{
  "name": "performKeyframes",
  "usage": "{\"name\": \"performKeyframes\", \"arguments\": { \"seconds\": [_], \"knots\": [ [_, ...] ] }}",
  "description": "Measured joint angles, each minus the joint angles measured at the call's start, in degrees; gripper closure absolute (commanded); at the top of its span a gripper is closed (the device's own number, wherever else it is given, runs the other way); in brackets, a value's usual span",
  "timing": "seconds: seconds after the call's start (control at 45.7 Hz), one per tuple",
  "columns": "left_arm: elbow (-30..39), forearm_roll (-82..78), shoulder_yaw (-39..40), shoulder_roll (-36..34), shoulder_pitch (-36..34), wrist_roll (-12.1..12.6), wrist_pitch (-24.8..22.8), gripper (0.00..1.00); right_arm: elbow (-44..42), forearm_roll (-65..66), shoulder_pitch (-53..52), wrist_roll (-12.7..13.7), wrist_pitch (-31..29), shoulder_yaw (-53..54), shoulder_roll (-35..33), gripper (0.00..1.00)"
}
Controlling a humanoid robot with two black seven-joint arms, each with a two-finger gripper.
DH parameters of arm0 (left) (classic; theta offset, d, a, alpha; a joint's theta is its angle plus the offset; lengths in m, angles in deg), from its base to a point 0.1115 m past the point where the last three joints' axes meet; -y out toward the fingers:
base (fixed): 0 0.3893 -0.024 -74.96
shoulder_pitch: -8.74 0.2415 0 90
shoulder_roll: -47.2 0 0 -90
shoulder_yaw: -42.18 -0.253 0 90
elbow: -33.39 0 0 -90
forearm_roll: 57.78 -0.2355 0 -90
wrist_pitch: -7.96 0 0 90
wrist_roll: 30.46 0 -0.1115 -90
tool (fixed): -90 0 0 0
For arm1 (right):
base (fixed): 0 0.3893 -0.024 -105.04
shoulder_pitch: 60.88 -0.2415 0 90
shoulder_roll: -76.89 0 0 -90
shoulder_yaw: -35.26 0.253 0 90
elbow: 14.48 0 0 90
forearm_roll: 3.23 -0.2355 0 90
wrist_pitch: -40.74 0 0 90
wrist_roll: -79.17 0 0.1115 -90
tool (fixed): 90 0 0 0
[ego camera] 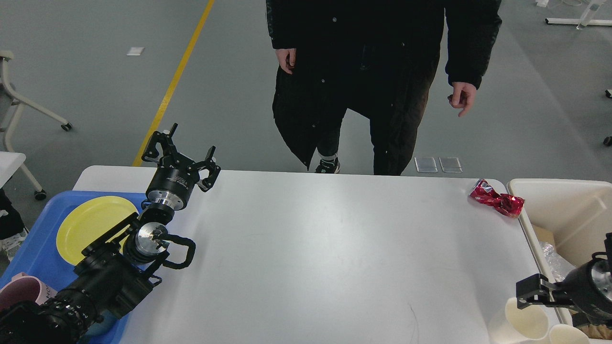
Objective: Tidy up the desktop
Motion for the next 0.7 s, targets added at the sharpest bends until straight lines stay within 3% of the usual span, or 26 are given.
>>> {"name": "performKeyframes", "arguments": {
  "seconds": [0.306,0.569,0.634,0.7],
  "knots": [
    [0.0,0.03,0.0,0.0,-0.02,-0.01,0.0,0.04,-3.68,-0.79,9.01,-0.07,1.92,4.55,-0.7,0.0],
    [0.0,0.03,0.0,0.01,-0.06,-0.01,0.0,0.04,-9.33,-0.89,18.08,-1.13,9.61,8.12,-0.48,0.01],
    [0.01,0.03,0.0,0.01,-0.06,-0.01,0.0,0.04,-10.65,-0.89,19.56,-1.52,11.62,8.34,-0.42,0.16],
    [0.01,0.03,0.0,0.01,-0.06,-0.01,0.0,0.04,-11.23,-0.87,20.77,-1.94,13.55,8.42,-0.39,0.46]
  ]
}}
